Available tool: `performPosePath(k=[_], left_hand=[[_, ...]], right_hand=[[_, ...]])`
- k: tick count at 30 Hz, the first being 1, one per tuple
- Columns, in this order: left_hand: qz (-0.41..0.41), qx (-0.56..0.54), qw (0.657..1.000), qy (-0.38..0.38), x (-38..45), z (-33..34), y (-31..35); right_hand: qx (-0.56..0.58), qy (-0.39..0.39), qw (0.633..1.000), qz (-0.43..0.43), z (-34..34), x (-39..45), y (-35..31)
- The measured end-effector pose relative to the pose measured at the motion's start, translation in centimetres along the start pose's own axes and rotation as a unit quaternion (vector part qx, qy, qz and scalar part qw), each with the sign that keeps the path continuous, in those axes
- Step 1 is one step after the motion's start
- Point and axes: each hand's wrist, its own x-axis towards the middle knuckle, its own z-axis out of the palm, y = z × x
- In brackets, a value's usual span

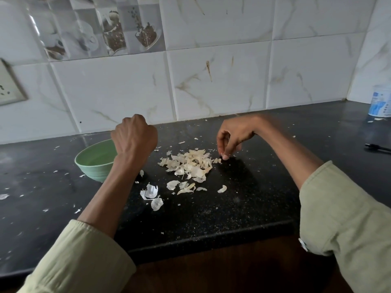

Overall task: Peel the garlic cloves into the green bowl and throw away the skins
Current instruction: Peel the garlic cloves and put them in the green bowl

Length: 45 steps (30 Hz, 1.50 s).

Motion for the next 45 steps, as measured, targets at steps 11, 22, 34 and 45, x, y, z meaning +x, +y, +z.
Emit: performPosePath(k=[11,22,34,45], left_hand=[[0.253,-0.176,0.943,-0.123,-0.9,3.8,1.9],[0.248,-0.154,0.940,-0.176,0.0,6.1,0.6],[0.261,-0.157,0.933,-0.191,-0.1,6.4,0.7],[0.262,-0.179,0.931,-0.183,-0.4,6.4,1.0]], right_hand=[[0.077,0.140,0.986,-0.053,-0.6,-0.6,0.1],[0.079,0.068,0.993,-0.049,-0.2,-0.2,0.4],[0.034,0.008,0.999,-0.021,-0.1,-0.1,0.8],[0.047,0.036,0.997,-0.041,0.5,0.5,0.3]])
